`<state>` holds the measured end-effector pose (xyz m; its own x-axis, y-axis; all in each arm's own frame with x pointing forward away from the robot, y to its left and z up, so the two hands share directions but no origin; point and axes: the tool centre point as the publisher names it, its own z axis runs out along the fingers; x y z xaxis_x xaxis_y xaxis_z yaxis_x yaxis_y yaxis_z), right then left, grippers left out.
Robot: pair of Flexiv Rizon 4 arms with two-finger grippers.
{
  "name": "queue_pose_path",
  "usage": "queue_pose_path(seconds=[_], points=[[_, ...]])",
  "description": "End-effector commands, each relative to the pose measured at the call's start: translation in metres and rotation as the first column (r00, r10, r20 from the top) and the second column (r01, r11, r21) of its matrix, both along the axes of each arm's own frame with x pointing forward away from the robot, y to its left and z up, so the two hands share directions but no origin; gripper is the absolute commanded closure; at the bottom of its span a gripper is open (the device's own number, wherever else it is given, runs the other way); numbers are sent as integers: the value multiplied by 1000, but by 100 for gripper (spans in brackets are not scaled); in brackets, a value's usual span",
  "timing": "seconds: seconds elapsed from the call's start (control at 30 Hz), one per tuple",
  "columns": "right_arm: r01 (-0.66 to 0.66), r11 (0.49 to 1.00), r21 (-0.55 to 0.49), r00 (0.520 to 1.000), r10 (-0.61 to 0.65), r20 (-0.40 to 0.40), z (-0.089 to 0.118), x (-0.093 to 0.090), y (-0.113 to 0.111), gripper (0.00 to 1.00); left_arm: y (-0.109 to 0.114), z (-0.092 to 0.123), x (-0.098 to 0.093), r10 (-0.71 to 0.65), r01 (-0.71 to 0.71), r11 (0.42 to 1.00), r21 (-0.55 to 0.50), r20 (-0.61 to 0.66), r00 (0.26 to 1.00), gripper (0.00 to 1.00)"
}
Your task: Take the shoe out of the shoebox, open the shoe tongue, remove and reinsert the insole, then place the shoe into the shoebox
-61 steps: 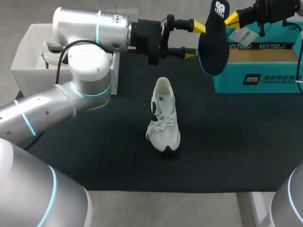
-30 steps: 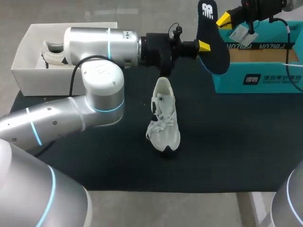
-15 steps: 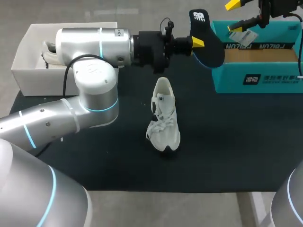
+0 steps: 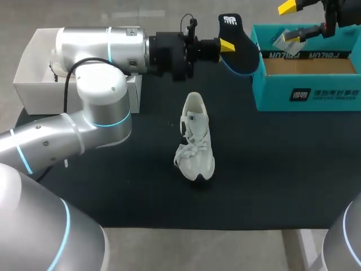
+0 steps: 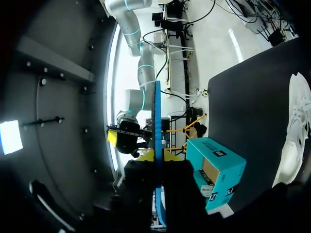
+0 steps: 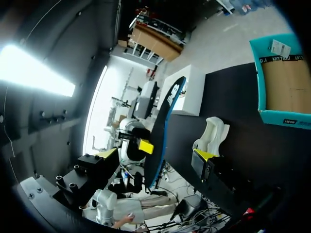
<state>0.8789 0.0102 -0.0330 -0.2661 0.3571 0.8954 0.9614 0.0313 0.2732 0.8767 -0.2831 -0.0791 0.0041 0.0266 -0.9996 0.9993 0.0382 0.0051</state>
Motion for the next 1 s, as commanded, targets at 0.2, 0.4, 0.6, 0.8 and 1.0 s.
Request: queue_pose_path(seconds=[0.2,0.4,0.6,0.8,1.0], points=[[233,967,103,968,-241,73,-7,-11,11,0,7,7,-11,-24,24,1000,9,19,1000,100],[232,968,93,964,-242,112,-4,-11,15,0,11,8,-15,-31,31,999,19,23,999,100],[224,975,2,961,-221,169,18,-8,9,0,11,1,-16,-31,31,999,33,14,999,100],[254,966,-53,953,-240,186,38,-8,7,0,7,-5,-16,-29,28,999,38,6,1000,100],[264,964,-17,947,-255,196,41,-7,8,0,6,-5,-17,-38,38,999,36,6,999,100]])
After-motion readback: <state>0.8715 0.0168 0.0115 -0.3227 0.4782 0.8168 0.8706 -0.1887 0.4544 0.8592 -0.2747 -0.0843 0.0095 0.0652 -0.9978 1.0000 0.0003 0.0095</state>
